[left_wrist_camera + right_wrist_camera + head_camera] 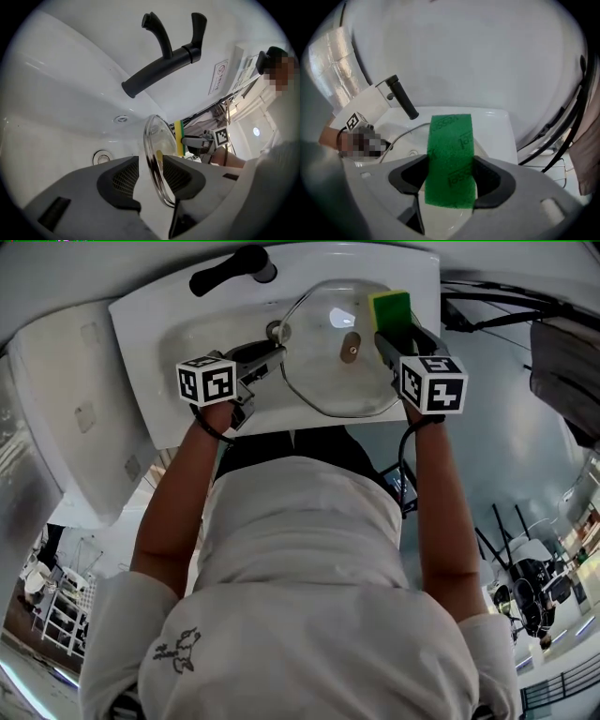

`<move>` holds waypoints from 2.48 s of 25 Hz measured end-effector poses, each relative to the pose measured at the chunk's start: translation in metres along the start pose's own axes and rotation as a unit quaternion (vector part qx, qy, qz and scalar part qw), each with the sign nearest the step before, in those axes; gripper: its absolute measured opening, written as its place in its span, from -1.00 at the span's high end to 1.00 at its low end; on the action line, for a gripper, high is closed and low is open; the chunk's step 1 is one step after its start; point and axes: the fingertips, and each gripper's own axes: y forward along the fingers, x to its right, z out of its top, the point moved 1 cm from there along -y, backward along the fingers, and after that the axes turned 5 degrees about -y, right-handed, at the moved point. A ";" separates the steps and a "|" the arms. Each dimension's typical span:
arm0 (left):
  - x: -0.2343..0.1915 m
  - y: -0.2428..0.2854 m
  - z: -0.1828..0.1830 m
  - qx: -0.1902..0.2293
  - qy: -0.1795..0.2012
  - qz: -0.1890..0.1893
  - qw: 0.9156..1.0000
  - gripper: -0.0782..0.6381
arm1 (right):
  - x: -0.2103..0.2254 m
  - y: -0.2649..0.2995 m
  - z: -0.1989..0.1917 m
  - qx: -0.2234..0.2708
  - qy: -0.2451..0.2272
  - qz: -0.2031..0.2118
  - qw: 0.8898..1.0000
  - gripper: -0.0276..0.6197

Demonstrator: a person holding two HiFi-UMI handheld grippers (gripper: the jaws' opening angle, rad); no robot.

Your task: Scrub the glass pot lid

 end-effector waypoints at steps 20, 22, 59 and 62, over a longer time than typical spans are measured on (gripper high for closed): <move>0.001 0.005 -0.003 -0.004 0.014 -0.020 1.000 0.57 | -0.031 0.047 0.001 -0.097 -0.071 0.000 0.993 0.00; 0.001 0.005 -0.003 -0.007 0.016 -0.021 1.000 0.57 | -0.044 0.054 0.005 -0.104 -0.086 0.012 0.991 0.00; -0.001 0.007 0.000 0.003 0.001 -0.022 1.000 0.58 | -0.081 0.064 0.008 -0.118 -0.269 0.050 0.955 0.01; -0.001 0.006 0.000 0.008 0.002 -0.019 1.000 0.58 | -0.102 0.064 0.000 -0.119 -0.329 0.074 0.934 0.01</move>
